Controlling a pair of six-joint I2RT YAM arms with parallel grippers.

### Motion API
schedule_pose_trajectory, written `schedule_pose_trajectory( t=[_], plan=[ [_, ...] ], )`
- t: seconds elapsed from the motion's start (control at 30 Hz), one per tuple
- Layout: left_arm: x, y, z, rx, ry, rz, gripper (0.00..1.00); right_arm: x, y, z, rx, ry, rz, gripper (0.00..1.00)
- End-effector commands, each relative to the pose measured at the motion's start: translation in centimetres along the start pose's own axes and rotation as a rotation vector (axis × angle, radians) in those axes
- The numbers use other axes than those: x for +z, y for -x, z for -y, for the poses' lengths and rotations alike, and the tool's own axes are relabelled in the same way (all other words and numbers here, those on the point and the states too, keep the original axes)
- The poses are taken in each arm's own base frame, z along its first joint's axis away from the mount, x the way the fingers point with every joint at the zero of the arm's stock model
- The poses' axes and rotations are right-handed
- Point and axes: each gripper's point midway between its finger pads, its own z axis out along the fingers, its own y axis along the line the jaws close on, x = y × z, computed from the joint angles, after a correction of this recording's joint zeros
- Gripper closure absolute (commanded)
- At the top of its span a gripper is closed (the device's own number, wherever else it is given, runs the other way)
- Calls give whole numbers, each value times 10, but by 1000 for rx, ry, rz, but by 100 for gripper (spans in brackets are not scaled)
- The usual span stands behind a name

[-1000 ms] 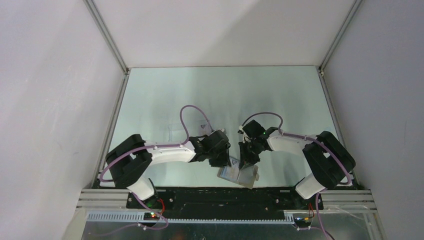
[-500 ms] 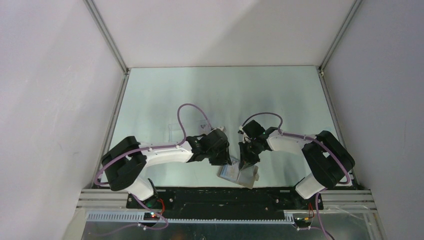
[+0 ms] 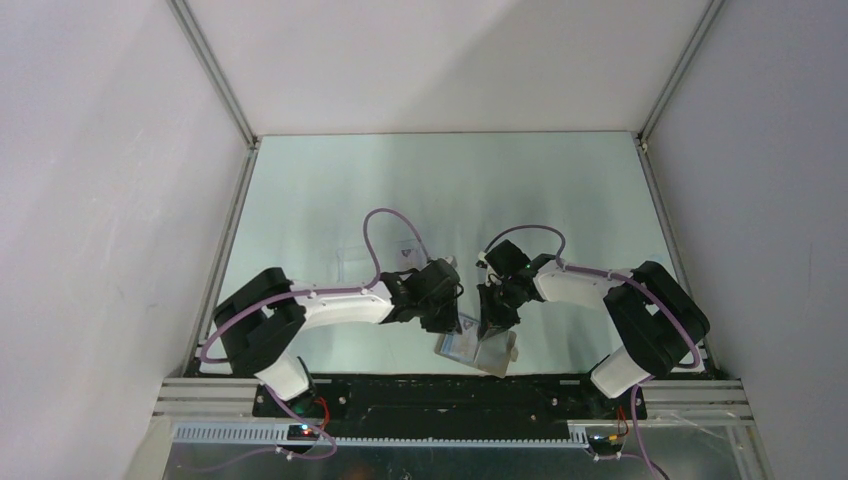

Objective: Put the credit cards into the card holder
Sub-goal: Turn over the card slot in the card holder.

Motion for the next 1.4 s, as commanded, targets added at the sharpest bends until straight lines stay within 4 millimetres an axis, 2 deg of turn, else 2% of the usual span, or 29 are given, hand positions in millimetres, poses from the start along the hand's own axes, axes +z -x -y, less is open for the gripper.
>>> schedule_pose_trajectory(
  t=[0.0, 0.1, 0.27, 0.37, 0.47, 0.53, 0.63, 0.93, 1.13, 1.37],
  plan=[
    [-6, 8, 26, 52, -69, 17, 78, 7, -3, 16, -1, -69, -7, 100],
    [-11, 12, 33, 56, -90, 34, 90, 6, -3, 13, -1, -57, -3, 100],
    [-14, 14, 39, 64, -106, 38, 91, 2, 1, 8, -4, -32, 14, 100],
    [-14, 14, 36, 69, -97, 42, 83, 1, 1, 10, 2, -37, 14, 100],
    [-16, 15, 24, 51, -71, 66, 65, 3, 0, 12, 5, -42, 7, 100],
    [-17, 15, 14, 33, -49, 79, 61, 4, -1, 13, 6, -44, 1, 100],
    [-17, 16, 3, 1, -23, 85, 61, 5, -1, 13, 6, -43, -1, 100],
    [-2, 7, 1, 5, -5, 16, 65, 4, -1, 13, 6, -43, -1, 100],
    [-4, 8, 15, 38, -34, 16, 84, 4, 0, 12, 6, -39, 0, 100],
    [-13, 11, 35, 74, -86, 27, 90, -2, 2, 6, 1, -12, 17, 100]
  ],
)
